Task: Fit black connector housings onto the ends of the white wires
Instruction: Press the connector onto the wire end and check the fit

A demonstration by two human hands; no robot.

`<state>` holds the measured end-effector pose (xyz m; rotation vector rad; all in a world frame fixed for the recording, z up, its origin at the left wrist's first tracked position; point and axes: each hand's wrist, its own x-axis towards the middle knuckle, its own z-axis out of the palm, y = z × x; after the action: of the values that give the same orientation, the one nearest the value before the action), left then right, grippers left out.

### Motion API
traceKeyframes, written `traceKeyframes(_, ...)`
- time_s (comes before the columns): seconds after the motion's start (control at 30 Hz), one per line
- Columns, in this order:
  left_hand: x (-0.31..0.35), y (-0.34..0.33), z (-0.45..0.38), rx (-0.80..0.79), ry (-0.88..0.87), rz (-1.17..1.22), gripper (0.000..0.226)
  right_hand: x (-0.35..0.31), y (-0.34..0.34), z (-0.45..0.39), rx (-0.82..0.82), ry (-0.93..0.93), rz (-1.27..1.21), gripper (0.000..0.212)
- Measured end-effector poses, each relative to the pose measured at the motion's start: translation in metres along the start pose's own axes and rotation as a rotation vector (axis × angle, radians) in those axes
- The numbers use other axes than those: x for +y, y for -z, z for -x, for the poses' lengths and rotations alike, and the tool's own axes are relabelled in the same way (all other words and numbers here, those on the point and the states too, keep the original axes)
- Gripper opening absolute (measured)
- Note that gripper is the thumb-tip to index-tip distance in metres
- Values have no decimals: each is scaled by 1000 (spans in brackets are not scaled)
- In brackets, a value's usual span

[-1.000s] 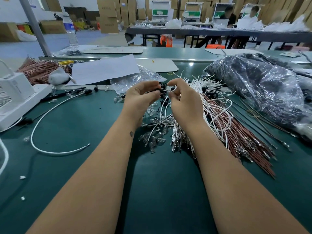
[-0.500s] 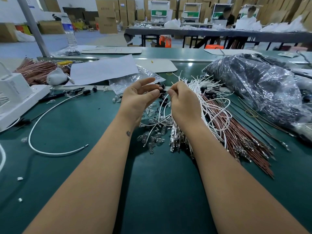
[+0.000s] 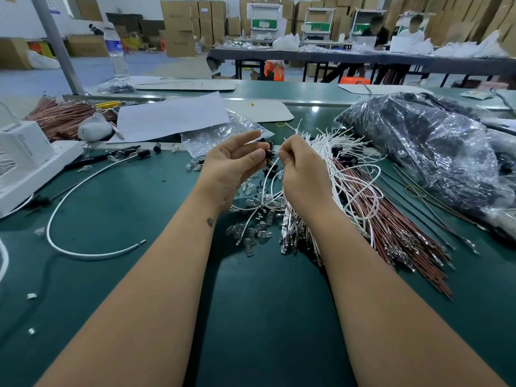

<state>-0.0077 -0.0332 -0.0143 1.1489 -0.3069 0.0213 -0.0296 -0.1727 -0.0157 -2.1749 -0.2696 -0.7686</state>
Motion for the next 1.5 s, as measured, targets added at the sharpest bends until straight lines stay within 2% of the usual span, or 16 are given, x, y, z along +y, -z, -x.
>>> traceKeyframes(0.3,-2,-5,1,13,-4,-20,26,1,-1,0,-30,24,42,15)
traceKeyframes(0.63,-5,-8,2,36,-1,-43,25,-2,-2,1,-40,38,68,5)
traceKeyframes(0.77,-2,-6,2,82,23,-6,43,-1,-3,-1,-44,7,-19,9)
traceKeyframes(0.9,1,-1,1,82,49,-61,51,-4,-1,0,-3,3,-55,24)
traceKeyframes(1.13,3,-3,5,16,41,-229,48,-4,3,0,34,-3,-49,32)
traceKeyframes(1.37,2,-9,6,110,12,-205,45,-4,1,-2,23,24,-5,29)
traceKeyframes(1.5,2,-6,4,91,28,-180,37,-6,-1,-2,-38,54,57,35)
